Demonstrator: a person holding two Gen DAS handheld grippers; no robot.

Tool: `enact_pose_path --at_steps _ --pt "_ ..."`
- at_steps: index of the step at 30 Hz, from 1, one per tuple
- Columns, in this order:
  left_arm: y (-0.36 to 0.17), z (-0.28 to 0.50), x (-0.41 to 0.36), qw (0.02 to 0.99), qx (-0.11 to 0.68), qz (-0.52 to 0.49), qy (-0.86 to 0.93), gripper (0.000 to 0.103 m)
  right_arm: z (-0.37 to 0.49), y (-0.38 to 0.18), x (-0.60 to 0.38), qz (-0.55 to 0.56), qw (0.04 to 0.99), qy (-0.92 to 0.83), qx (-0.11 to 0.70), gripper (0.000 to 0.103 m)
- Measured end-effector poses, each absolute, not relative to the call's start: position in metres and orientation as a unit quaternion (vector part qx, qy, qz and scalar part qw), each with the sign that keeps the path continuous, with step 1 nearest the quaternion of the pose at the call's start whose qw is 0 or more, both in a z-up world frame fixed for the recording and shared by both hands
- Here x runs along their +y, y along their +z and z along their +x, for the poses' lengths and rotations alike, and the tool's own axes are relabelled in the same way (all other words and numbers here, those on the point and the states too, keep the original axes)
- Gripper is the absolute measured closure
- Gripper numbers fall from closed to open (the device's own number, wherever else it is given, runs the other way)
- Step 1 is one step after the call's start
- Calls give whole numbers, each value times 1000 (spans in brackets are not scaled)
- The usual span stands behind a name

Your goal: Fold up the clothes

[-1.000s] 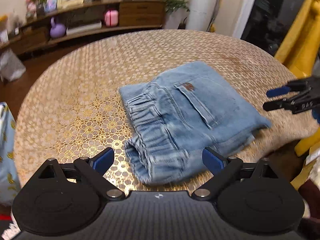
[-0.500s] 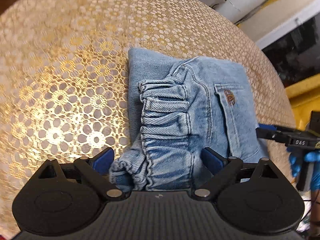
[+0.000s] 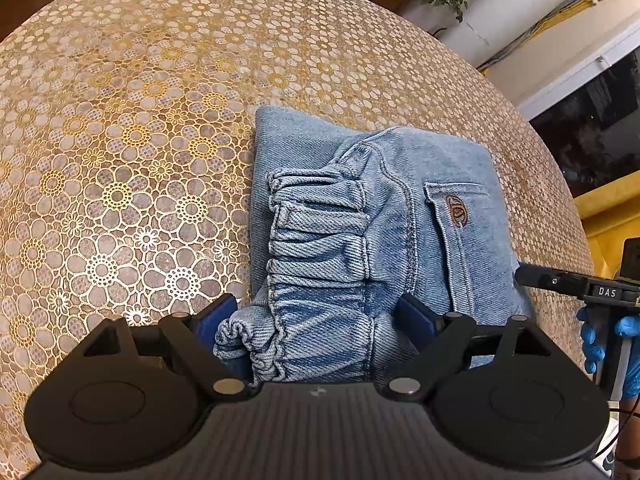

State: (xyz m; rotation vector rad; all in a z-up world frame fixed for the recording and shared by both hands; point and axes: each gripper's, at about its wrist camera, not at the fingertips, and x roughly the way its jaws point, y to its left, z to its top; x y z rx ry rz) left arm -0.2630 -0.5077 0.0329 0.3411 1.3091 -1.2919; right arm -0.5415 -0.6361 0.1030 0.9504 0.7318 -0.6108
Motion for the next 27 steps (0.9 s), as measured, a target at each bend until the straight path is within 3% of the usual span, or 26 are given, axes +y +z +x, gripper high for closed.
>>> enact_pose_path --at_steps 4,10,14,18,27 --pt "32 -265 -509 595 562 152 -555 14 -546 92 -637 478 770 -262 332 0" --pt "36 -269 -507 603 548 159 -558 15 -536 98 -630 451 782 -266 339 0" --pt "41 -273 -505 610 535 164 -561 29 -523 109 -609 380 807 -283 353 0" --pt "45 -282 -507 621 519 178 -560 37 -521 120 -597 338 822 -299 347 0" --pt "51 -331 -538 611 507 205 -573 38 -549 132 -587 322 819 -334 336 0"
